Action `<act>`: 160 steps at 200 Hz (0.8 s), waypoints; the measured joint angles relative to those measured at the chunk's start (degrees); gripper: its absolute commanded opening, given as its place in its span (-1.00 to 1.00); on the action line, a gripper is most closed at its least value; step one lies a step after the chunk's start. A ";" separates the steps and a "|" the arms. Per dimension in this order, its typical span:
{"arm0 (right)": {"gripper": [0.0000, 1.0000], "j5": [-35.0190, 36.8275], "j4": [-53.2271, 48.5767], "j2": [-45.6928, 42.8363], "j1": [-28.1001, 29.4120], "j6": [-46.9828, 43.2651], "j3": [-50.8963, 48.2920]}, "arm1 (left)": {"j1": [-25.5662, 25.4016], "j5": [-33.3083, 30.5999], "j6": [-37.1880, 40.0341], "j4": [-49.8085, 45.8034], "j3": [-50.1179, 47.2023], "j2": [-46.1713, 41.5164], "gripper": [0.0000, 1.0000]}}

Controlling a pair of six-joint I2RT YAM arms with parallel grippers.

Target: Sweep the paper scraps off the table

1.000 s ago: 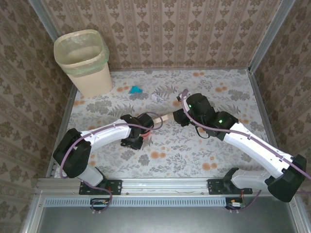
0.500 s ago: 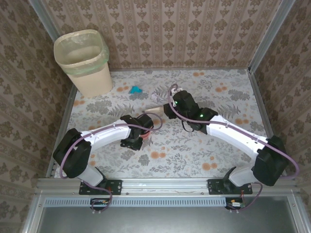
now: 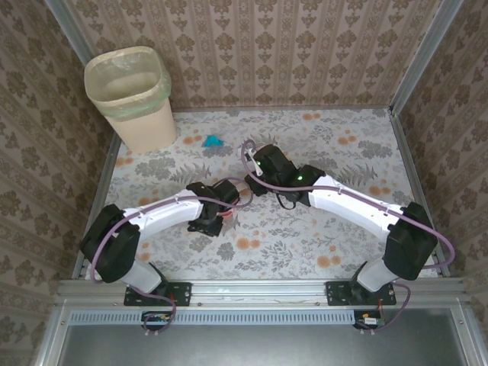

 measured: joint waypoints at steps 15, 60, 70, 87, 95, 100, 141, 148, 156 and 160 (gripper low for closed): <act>-1.00 -1.07 -1.64 -2.43 0.07 -0.33 -0.50 | -0.09 -0.28 0.00 0.76 -0.59 -0.28 -1.00; -1.00 -1.07 -4.42 -9.44 -0.09 0.42 -1.44 | -1.66 -1.09 0.00 3.21 -1.70 -1.64 -1.00; -1.00 -0.52 -4.37 -9.73 -0.24 0.74 -1.44 | -2.05 -1.22 0.02 3.65 -1.70 -1.81 -1.00; -1.00 0.63 -4.70 -9.66 -0.70 1.81 -1.49 | -2.78 -1.36 0.02 4.24 -1.70 -2.03 -1.00; -1.00 1.11 -4.94 -9.66 -1.01 2.25 -1.51 | -3.10 -1.51 0.02 4.35 -1.70 -2.14 -1.00; -1.00 1.46 -5.01 -9.73 -1.25 2.60 -1.53 | -3.28 -1.64 0.02 4.44 -1.70 -2.21 -1.00; -1.00 3.87 -2.40 -16.02 -3.54 5.68 -7.45 | -4.81 -2.34 0.02 4.46 -1.66 -4.09 -1.00; -1.00 4.37 -1.81 -18.23 -3.91 6.25 -8.96 | -4.98 -2.38 0.00 4.44 -1.64 -4.59 -1.00; -1.00 5.07 -0.79 -21.29 -4.42 6.86 -10.84 | -5.07 -2.38 0.00 4.39 -1.51 -5.35 -1.00; -1.00 5.51 -0.20 -23.08 -4.72 7.30 -11.76 | -5.11 -2.36 0.00 4.28 -1.38 -5.70 -1.00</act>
